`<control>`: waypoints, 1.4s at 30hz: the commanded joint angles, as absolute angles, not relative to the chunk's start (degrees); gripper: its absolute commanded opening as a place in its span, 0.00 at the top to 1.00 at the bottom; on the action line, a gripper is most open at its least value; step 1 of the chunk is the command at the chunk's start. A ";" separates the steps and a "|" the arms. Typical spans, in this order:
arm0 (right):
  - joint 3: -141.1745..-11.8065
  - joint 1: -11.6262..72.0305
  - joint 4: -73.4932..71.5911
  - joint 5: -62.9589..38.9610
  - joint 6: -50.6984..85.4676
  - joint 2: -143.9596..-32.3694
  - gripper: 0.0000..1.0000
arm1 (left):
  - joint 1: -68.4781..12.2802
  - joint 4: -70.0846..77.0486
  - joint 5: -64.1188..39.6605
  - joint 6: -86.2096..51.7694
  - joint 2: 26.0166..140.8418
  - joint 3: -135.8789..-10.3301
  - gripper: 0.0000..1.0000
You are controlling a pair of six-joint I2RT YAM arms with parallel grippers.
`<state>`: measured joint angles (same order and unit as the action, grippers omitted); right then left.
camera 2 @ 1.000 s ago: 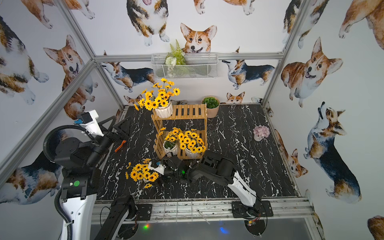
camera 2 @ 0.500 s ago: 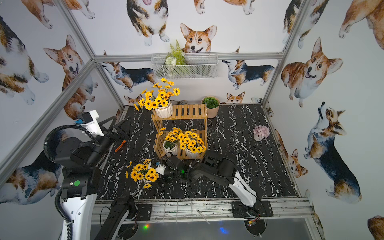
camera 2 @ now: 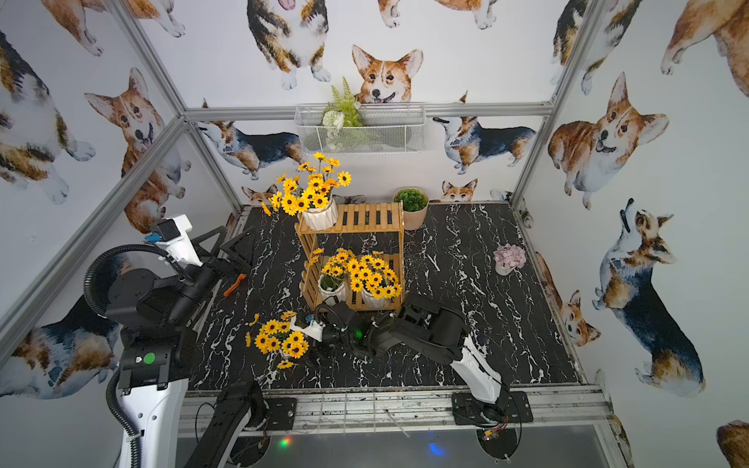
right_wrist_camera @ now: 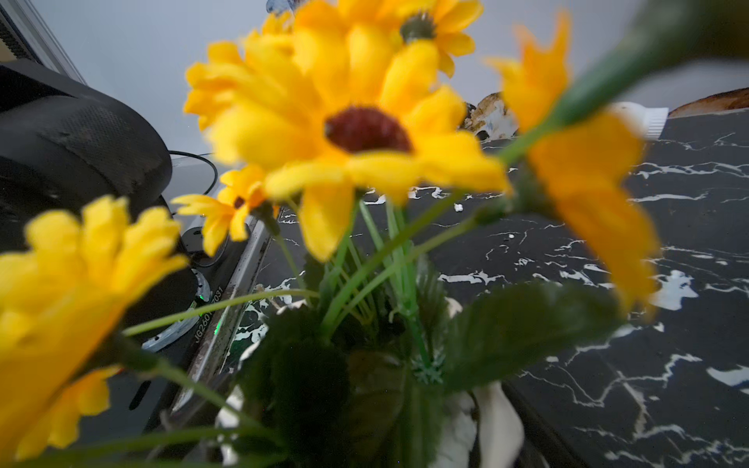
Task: Take the sunflower pots off the shelves
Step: Place the sunflower pot at the center of the board, then pick up the sunflower pot from the shelf.
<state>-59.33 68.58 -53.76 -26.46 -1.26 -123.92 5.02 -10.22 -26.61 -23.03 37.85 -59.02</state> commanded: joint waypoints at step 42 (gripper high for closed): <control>-45.22 60.21 -12.63 -9.42 1.29 -67.73 0.00 | 5.01 -4.86 -35.65 -9.31 43.64 -57.43 0.00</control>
